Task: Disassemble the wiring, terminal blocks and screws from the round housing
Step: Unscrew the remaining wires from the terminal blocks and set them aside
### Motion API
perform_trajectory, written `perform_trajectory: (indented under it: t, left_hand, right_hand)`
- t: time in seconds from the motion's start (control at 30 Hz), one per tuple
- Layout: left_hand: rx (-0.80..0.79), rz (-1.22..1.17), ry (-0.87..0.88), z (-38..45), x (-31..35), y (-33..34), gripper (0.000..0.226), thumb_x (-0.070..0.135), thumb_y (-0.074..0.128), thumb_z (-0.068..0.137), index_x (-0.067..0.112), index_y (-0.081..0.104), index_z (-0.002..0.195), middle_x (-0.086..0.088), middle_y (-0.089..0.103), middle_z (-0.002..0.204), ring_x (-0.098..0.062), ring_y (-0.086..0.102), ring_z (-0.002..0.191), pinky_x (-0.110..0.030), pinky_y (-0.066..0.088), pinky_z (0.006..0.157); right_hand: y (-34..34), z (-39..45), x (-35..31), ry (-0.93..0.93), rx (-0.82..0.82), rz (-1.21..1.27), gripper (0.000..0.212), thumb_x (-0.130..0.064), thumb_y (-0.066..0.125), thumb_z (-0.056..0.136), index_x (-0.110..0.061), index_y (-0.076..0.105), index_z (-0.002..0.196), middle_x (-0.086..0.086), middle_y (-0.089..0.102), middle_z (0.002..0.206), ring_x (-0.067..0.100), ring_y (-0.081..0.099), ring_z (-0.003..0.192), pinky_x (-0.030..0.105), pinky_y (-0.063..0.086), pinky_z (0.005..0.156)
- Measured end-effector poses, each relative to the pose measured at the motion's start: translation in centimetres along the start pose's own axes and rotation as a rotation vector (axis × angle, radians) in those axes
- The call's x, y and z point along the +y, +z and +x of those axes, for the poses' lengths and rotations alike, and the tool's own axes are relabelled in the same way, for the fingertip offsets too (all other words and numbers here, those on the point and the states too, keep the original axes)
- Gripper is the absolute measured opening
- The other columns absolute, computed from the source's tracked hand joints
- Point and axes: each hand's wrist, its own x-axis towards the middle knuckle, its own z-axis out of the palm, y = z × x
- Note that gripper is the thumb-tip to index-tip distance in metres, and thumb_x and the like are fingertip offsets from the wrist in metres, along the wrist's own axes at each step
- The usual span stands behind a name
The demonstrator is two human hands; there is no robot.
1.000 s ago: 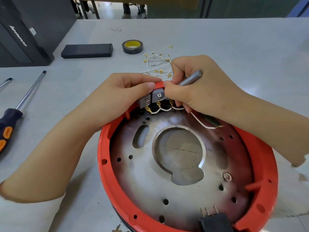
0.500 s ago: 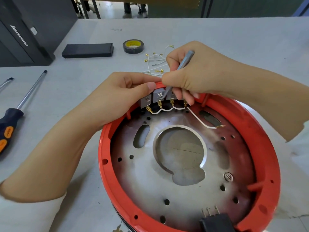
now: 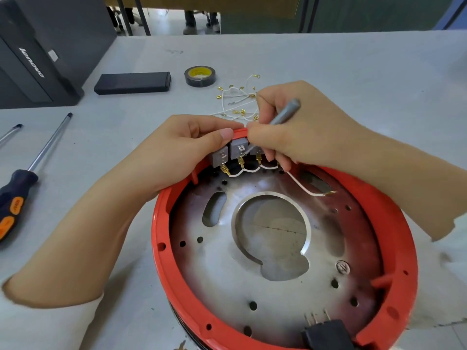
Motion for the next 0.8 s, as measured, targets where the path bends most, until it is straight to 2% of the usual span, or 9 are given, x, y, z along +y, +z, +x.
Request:
perform_trajectory:
  t: [0.13,0.43,0.53,0.7,0.8]
  left_hand:
    - [0.017,-0.001,-0.001,0.0,0.0,0.1,0.022,0.016,0.053,0.097,0.029,0.070,0.103,0.020,0.073,0.093,0.008,0.066,0.090,0.000,0.042,0.072]
    - [0.017,0.010,0.023,-0.1,0.1,0.2,0.024,0.015,0.052,0.097,0.031,0.070,0.102,0.021,0.073,0.093,0.007,0.067,0.091,-0.002,0.044,0.075]
    - [0.026,0.035,0.021,-0.1,0.0,0.1,0.025,0.017,0.052,0.098,0.034,0.070,0.102,0.019,0.074,0.094,0.002,0.068,0.094,-0.013,0.051,0.081]
    - [0.009,-0.011,0.016,-0.1,0.0,0.1,0.023,0.014,0.052,0.097,0.025,0.070,0.105,0.016,0.075,0.091,0.003,0.068,0.089,-0.005,0.046,0.075]
    - [0.004,-0.020,0.018,-0.1,-0.2,0.1,0.023,0.014,0.052,0.097,0.026,0.070,0.104,0.017,0.074,0.093,0.003,0.068,0.092,-0.009,0.049,0.082]
  right_hand:
    - [0.2,-0.5,0.5,-0.029,0.030,0.037,0.026,-0.014,0.063,0.083,-0.018,0.045,0.064,0.004,0.060,0.048,0.015,0.049,0.032,0.015,0.032,0.034]
    - [-1.1,1.9,-1.1,0.135,-0.167,-0.019,0.029,-0.004,0.050,0.080,-0.015,0.040,0.055,0.007,0.059,0.045,0.014,0.046,0.028,0.011,0.028,0.031]
    - [-1.0,2.3,-1.2,0.174,-0.175,-0.043,0.028,-0.006,0.050,0.080,-0.014,0.041,0.055,0.008,0.060,0.047,0.015,0.046,0.030,0.014,0.030,0.031]
    - [-0.3,2.8,-1.7,0.187,-0.168,-0.178,0.025,-0.014,0.052,0.078,-0.010,0.051,0.053,0.019,0.065,0.058,0.020,0.046,0.035,0.014,0.031,0.033]
    - [-0.2,1.8,-1.2,0.134,-0.128,-0.126,0.027,-0.010,0.053,0.080,-0.009,0.049,0.054,0.018,0.064,0.055,0.021,0.046,0.033,0.014,0.030,0.032]
